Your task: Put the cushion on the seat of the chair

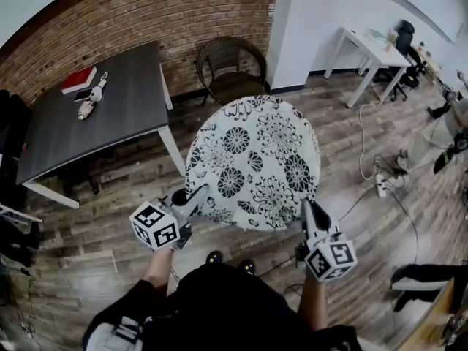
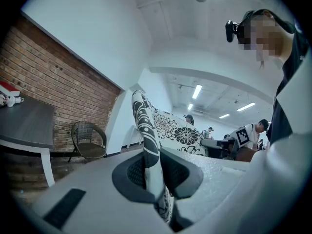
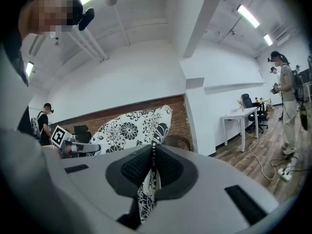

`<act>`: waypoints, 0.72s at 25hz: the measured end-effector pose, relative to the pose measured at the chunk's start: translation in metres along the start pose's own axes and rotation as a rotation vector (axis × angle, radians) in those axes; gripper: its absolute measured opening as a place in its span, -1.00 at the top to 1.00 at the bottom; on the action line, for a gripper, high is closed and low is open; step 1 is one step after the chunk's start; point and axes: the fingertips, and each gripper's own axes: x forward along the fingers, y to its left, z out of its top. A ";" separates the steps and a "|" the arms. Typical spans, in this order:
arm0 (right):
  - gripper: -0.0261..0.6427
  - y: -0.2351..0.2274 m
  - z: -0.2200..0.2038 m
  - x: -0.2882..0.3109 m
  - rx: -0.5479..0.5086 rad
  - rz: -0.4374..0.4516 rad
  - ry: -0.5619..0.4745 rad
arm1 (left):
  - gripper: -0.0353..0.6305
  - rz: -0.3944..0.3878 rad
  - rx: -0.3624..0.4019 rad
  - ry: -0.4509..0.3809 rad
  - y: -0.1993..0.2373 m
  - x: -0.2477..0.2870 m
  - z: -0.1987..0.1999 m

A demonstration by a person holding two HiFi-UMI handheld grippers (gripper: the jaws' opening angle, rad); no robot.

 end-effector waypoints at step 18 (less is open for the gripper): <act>0.87 -0.007 -0.001 0.003 0.016 0.040 -0.006 | 0.86 0.035 0.027 0.008 -0.005 0.001 0.000</act>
